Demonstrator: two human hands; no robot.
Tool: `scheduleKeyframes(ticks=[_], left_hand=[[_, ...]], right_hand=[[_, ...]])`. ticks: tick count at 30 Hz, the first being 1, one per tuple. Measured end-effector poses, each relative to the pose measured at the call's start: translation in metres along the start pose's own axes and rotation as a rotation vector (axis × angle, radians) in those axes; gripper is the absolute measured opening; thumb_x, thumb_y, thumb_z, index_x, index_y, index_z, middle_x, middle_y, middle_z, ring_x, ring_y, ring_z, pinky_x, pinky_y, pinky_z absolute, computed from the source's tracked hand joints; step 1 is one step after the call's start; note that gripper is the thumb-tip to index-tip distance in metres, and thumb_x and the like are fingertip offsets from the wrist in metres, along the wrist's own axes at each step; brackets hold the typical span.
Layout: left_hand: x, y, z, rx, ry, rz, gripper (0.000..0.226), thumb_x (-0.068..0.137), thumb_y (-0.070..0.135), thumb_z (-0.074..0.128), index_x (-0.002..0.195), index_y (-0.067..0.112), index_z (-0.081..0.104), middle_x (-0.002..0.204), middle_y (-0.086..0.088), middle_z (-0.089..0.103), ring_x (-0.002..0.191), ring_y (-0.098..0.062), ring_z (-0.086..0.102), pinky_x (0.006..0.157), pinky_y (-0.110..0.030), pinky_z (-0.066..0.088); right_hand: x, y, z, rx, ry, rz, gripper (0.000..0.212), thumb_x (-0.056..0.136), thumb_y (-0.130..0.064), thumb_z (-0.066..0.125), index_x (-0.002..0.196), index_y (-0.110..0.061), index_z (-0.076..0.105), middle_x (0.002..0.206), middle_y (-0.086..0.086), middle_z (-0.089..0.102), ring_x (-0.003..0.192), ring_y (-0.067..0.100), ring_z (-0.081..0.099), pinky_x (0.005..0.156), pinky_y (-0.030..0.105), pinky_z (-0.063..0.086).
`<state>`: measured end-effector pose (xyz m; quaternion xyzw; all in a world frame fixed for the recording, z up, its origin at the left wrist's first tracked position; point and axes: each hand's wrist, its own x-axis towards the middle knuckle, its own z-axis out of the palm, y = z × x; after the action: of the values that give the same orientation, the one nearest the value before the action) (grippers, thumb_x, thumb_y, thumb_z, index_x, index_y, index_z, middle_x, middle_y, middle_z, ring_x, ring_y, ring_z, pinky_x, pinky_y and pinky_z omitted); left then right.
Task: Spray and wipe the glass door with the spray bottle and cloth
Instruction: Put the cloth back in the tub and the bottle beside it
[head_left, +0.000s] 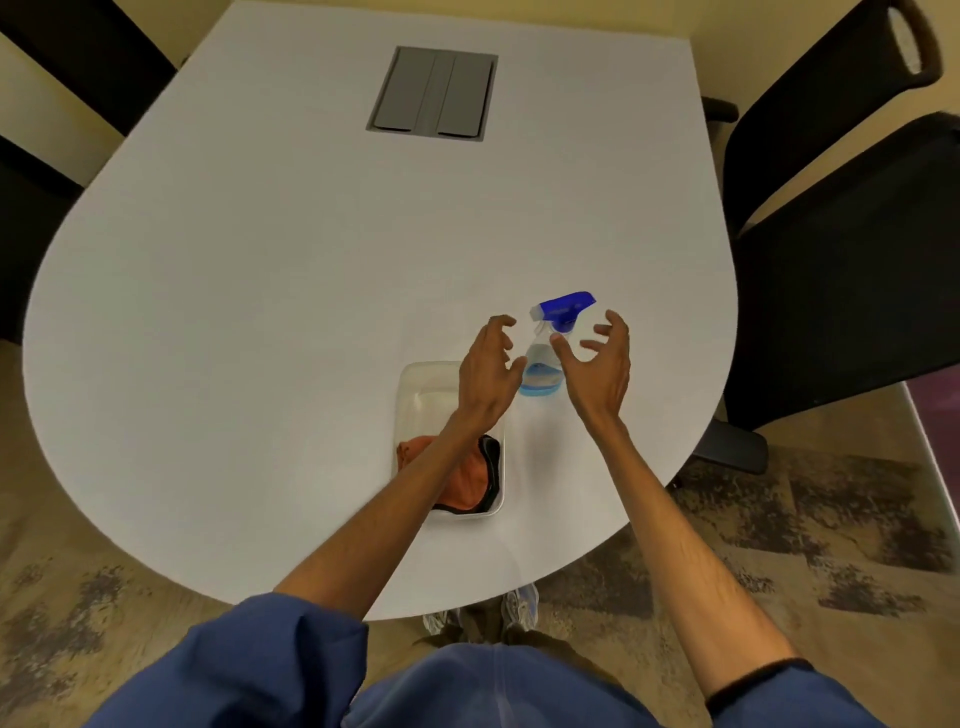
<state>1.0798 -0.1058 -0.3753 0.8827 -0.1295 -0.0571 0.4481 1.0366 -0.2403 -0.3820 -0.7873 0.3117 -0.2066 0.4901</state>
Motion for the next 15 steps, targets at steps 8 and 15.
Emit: scheduleKeyframes(ticks=[8, 15], left_hand=[[0.029, 0.004, 0.032, 0.065, -0.225, -0.145, 0.066, 0.090, 0.031, 0.070, 0.146, 0.013, 0.042, 0.149, -0.010, 0.047, 0.136, -0.026, 0.045, 0.111, -0.038, 0.038], [0.023, 0.007, 0.036, -0.004, -0.214, -0.152, 0.047, 0.100, 0.025, 0.054, 0.144, 0.012, 0.043, 0.146, -0.009, 0.050, 0.130, -0.027, 0.052, 0.107, -0.036, 0.041]], right_hand=[[0.018, -0.013, -0.001, 0.115, -0.202, -0.207, 0.090, 0.083, -0.016, 0.079, 0.154, -0.016, 0.024, 0.159, 0.002, 0.033, 0.143, 0.018, 0.038, 0.110, 0.020, 0.037], [0.012, -0.012, -0.005, 0.083, -0.129, -0.192, 0.056, 0.086, -0.009, 0.076, 0.135, -0.005, 0.048, 0.129, 0.012, 0.063, 0.118, 0.025, 0.062, 0.102, 0.036, 0.052]])
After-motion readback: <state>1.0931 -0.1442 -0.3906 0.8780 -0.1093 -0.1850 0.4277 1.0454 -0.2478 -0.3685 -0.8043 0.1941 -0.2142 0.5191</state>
